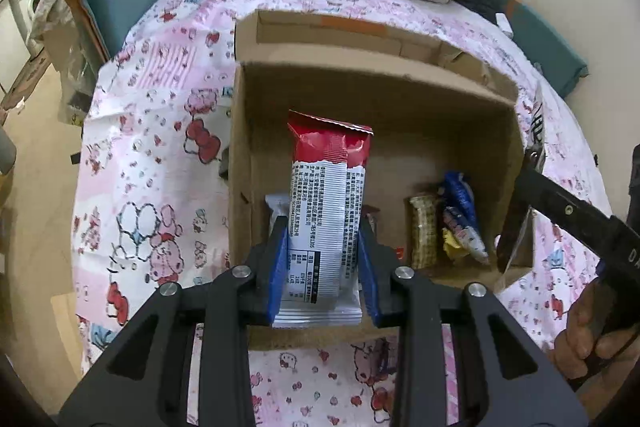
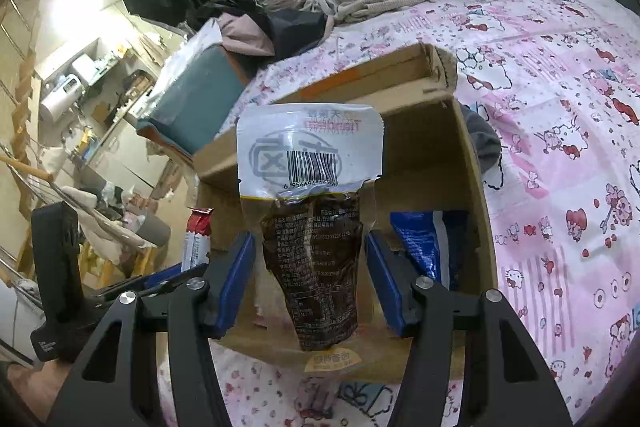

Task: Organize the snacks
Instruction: 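Carry both snacks toward the box with both tools, then lower white-red bar into box with left tool while right tool releases jerky pack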

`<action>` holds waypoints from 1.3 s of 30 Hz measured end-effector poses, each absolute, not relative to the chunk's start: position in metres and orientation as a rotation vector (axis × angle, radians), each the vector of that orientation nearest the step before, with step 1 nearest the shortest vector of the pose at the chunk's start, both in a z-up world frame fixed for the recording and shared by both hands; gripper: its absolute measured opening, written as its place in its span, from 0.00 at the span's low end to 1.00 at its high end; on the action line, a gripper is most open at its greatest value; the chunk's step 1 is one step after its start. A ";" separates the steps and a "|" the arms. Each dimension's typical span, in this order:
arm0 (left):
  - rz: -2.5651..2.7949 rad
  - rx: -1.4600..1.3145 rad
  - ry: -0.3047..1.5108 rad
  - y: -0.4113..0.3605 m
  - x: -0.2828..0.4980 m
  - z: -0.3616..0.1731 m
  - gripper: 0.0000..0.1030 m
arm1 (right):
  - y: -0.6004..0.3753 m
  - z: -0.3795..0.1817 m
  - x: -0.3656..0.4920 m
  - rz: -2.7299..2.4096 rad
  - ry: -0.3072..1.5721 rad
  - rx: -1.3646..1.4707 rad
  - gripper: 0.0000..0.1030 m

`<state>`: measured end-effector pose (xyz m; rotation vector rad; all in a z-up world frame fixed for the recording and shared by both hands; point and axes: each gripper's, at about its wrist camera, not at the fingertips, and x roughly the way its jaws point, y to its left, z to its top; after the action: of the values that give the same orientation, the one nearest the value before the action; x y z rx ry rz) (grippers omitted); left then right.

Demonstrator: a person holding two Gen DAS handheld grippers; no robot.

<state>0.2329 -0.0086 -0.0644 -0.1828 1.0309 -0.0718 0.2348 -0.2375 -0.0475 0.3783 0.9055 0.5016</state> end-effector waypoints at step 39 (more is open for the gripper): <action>-0.073 -0.144 1.043 -0.017 0.237 -0.091 0.28 | -0.201 -0.089 0.243 0.466 1.042 0.226 0.65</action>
<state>0.2372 -0.0168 -0.0905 -0.1441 1.0429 -0.0730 0.2429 -0.2010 -0.0891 0.2261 1.0417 0.4660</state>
